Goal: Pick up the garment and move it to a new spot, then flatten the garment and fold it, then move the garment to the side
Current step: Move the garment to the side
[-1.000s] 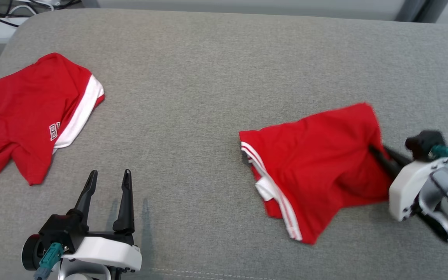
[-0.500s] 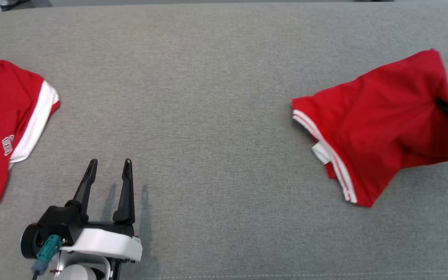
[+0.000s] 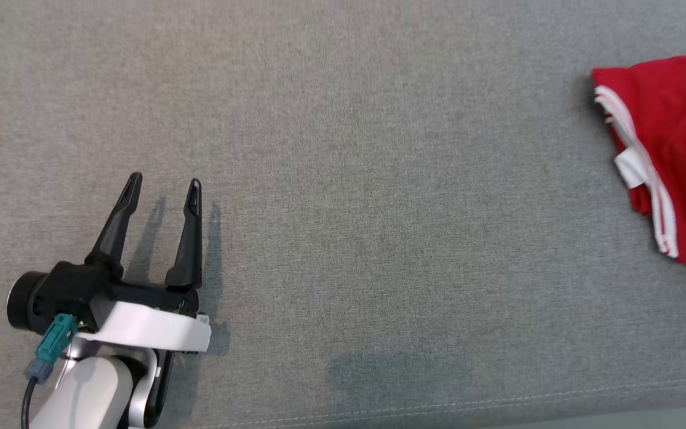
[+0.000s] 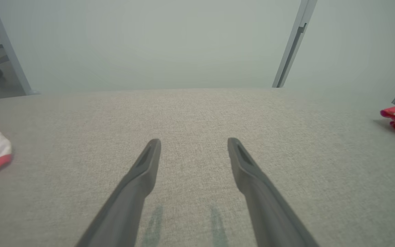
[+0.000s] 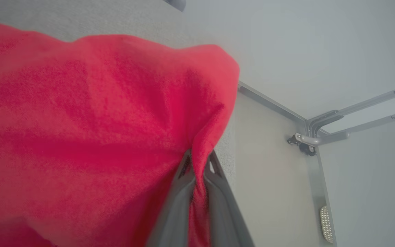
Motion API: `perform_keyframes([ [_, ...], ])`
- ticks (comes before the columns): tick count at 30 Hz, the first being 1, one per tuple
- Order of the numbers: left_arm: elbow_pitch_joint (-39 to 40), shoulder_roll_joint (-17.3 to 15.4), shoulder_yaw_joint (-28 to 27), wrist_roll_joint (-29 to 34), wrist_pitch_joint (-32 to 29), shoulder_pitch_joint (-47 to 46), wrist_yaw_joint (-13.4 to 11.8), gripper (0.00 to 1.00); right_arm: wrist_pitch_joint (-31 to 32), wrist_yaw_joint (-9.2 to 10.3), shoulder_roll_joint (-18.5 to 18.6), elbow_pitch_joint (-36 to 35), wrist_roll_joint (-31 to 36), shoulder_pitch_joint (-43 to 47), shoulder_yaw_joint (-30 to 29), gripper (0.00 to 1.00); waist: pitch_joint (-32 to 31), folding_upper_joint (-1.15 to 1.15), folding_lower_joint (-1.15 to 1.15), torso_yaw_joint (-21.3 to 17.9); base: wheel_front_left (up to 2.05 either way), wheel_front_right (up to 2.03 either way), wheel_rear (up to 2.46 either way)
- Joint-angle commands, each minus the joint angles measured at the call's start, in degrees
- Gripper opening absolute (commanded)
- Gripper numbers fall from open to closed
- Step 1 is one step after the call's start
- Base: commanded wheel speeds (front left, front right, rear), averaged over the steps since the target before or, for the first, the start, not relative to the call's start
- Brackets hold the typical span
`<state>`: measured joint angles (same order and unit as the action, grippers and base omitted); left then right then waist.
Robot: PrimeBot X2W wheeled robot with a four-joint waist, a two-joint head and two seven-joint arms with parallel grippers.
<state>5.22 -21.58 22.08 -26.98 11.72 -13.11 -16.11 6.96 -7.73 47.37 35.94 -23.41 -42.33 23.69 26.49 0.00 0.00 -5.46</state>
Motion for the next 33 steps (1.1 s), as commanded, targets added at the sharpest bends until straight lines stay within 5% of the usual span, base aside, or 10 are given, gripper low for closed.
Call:
perform_keyframes([
  [1,1.87,-1.75,-1.89,0.92,-0.11,-2.43,0.54,1.0,-1.15,0.24,1.67,1.71,1.32,0.33,-1.43,0.0,2.84,0.0,0.0,-0.11,0.0,0.0,0.0],
  [3,2.3,-1.89,-1.74,1.12,-0.29,-3.17,0.66,1.0,-2.88,0.24,-0.04,5.08,2.36,-0.09,-3.97,0.0,4.05,0.0,0.0,0.29,0.0,0.0,0.0],
  [5,2.4,-2.0,-1.73,1.15,-0.3,-3.58,0.75,1.0,-5.47,0.24,-1.75,8.17,4.17,-0.67,-6.55,1.0,4.64,0.0,0.0,0.53,0.0,0.0,0.0],
  [12,1.74,-1.97,-1.7,1.03,0.08,-3.92,0.78,1.0,-12.23,0.24,-8.02,16.14,8.53,-1.44,-13.92,1.0,3.86,0.0,0.0,0.33,0.0,0.0,0.0],
  [18,0.49,-2.2,-1.6,0.9,0.35,-2.84,0.64,1.0,-21.32,0.24,-13.82,17.11,7.4,0.21,-25.97,1.0,-0.16,0.0,0.0,-1.78,0.0,0.0,0.0],
  [27,-0.23,-3.29,-2.2,-0.03,-0.03,0.59,-0.14,1.0,-21.94,0.24,-28.96,-12.09,11.11,17.16,-38.78,1.0,-8.15,0.0,0.0,-5.6,0.0,0.0,0.0],
  [33,0.49,-4.26,-3.01,-0.55,-0.22,2.82,-0.9,1.0,-21.95,0.24,-36.96,-24.16,14.26,26.67,-38.02,1.0,-11.93,0.0,0.0,-7.46,0.0,0.0,0.0],
])
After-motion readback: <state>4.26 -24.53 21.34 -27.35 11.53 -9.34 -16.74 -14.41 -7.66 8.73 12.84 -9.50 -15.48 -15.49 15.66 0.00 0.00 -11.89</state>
